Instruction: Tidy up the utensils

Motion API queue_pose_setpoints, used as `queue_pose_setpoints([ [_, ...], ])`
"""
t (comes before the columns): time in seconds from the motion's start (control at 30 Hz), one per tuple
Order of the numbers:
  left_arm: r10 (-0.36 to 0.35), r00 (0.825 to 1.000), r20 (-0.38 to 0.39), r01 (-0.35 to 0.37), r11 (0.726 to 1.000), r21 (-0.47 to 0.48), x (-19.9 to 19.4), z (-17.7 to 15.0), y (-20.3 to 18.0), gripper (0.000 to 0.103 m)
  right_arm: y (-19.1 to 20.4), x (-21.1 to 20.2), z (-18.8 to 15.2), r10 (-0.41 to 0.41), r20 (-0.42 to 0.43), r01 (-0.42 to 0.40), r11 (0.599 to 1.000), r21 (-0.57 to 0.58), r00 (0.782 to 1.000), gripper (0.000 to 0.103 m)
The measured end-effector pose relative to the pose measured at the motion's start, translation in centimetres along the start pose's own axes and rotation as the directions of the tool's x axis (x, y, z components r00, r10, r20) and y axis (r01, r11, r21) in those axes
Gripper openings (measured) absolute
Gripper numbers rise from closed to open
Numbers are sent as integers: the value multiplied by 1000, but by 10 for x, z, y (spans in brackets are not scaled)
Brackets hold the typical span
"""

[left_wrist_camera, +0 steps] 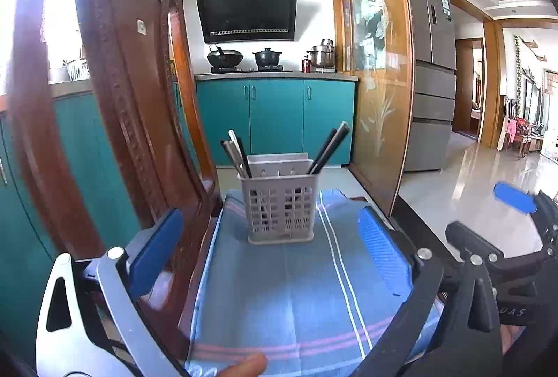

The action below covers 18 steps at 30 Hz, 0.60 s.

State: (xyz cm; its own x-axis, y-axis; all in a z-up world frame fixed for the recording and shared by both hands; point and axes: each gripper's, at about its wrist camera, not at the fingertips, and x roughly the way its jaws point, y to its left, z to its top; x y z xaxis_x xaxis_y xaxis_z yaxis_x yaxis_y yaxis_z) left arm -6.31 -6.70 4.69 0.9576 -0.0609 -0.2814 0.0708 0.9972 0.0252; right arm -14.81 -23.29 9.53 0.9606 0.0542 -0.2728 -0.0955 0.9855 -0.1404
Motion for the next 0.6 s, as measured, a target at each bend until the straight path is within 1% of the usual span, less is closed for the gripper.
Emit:
queue_pose_setpoints([
  [0.07,10,1000,1,-10,1000,-2,-12,-3,3,100,1,-7,1,-15,18,15,1000,11,1000,100],
  [0.13,19,1000,12,-19,1000,-9,-22,-3,8,100,-3,-13,1,-8,36,6,999,52,999,100],
  [0.2,20,999,33,-20,1000,-11,-32,-4,12,100,-6,-13,2,-1,29,-1,997,83,1000,100],
  [0.3,31,999,42,-31,999,-9,-36,-3,15,100,-5,-12,1,-10,10,9,997,83,1000,100],
  [0.4,31,999,34,-31,999,-10,-39,-2,17,100,1,-12,0,5,-8,-4,998,64,1000,100],
  [0.6,35,999,39,-35,999,4,-43,-1,17,100,5,-15,0,0,-9,1,998,62,1000,100],
])
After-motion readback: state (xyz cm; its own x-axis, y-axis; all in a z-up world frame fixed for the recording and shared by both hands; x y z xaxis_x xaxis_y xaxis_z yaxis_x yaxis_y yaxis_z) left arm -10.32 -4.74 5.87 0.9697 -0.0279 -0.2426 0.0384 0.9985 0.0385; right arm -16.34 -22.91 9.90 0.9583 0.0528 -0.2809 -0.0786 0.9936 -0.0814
